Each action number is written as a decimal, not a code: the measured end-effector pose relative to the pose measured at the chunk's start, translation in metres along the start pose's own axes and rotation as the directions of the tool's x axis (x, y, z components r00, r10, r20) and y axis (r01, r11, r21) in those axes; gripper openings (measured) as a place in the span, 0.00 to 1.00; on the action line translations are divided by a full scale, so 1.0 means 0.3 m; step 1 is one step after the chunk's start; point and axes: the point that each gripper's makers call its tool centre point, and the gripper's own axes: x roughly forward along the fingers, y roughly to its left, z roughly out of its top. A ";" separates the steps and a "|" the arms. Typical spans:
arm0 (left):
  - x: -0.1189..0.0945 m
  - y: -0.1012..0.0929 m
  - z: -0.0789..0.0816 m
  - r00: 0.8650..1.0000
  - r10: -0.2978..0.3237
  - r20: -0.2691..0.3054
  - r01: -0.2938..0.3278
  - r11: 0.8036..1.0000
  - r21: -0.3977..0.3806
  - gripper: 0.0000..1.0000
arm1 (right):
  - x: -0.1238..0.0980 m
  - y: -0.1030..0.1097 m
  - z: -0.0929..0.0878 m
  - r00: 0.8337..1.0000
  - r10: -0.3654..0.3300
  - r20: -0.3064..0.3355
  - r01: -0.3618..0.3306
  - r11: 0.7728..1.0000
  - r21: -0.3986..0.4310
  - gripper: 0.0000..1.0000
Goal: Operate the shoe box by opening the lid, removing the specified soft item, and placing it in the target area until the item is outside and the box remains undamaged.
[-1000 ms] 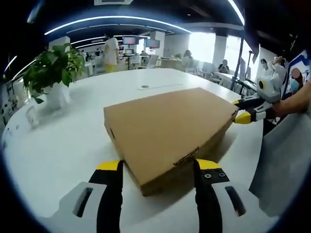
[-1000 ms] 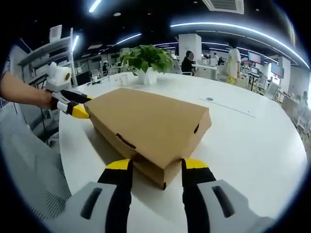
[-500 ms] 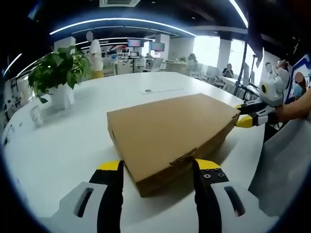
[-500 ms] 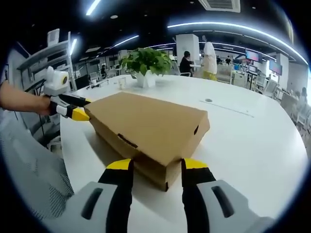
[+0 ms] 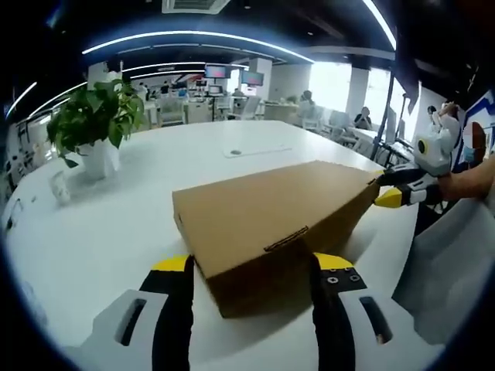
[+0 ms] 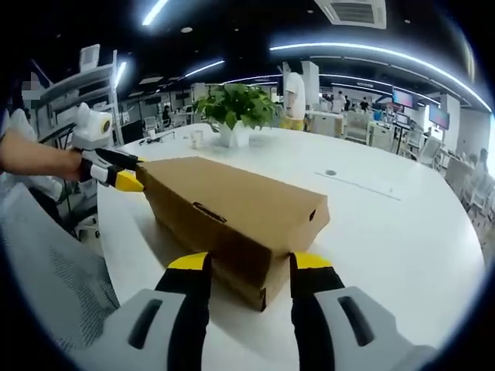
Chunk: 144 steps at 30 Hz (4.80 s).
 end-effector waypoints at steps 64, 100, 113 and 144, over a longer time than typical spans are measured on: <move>0.069 0.253 0.433 0.984 0.144 0.105 -0.159 0.974 0.162 0.23 | 0.090 -0.222 0.430 0.991 -0.058 0.124 0.078 0.984 -0.162 0.35; 0.199 0.399 0.504 0.975 0.203 0.095 -0.219 0.953 0.208 0.03 | 0.219 -0.331 0.477 0.992 -0.056 0.115 0.075 0.983 -0.166 0.34; 0.240 0.433 0.511 0.972 0.209 0.104 -0.225 0.960 0.169 0.00 | 0.244 -0.376 0.433 0.992 -0.099 0.081 0.110 0.982 -0.151 0.27; 0.335 0.489 0.505 0.976 0.203 0.075 -0.212 0.964 0.160 0.02 | 0.282 -0.402 0.219 0.985 -0.161 -0.062 0.161 0.987 -0.002 0.01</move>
